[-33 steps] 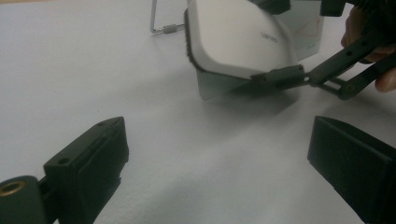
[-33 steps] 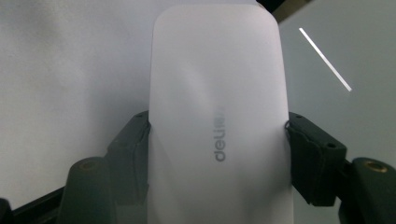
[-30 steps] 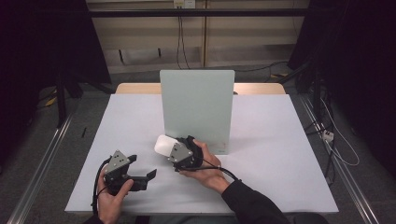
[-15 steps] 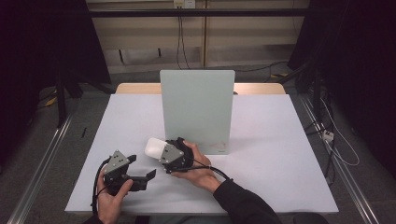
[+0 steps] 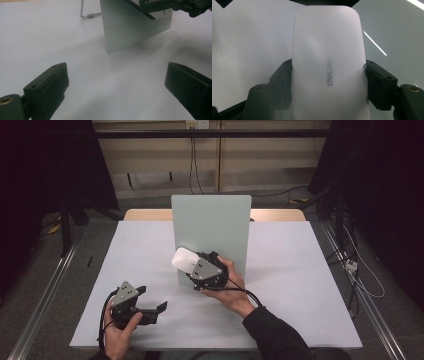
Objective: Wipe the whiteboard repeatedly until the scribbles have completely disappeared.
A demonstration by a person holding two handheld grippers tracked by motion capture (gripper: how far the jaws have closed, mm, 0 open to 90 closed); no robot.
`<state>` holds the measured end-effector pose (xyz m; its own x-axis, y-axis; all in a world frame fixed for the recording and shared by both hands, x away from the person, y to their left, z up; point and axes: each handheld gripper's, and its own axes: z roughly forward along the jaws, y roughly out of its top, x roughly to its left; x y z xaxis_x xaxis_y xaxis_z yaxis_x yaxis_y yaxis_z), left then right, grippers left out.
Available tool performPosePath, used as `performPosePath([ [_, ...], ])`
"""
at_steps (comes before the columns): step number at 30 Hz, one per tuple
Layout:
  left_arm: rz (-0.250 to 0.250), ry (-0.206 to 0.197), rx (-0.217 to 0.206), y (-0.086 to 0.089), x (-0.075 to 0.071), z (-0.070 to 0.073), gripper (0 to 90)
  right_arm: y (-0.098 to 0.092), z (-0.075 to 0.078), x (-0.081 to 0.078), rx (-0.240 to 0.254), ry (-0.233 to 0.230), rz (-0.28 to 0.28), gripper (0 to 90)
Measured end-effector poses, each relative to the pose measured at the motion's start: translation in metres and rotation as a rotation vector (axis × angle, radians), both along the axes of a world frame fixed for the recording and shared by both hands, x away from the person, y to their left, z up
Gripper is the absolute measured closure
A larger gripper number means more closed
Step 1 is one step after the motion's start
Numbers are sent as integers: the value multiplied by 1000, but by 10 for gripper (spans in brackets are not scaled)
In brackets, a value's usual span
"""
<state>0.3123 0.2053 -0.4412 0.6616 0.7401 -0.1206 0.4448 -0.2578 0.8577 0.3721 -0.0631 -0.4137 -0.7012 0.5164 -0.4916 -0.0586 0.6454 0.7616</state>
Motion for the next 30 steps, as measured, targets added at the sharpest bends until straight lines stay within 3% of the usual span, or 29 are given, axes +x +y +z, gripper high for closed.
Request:
performPosePath([
  [9, 1, -3, -3, 0, 0, 0, 50, 25, -30, -8, -86, 51, 72, 317],
  [22, -5, -6, 2, 0, 0, 0, 51, 69, -43, -4, -75, 74, 140, 317],
  [25, -3, -5, -3, 0, 0, 0, 50, 67, -45, -6, -102, 75, 147, 317],
  [30, -1, -4, -2, 0, 0, 0, 50, 50, -44, -8, -90, 72, 126, 317],
])
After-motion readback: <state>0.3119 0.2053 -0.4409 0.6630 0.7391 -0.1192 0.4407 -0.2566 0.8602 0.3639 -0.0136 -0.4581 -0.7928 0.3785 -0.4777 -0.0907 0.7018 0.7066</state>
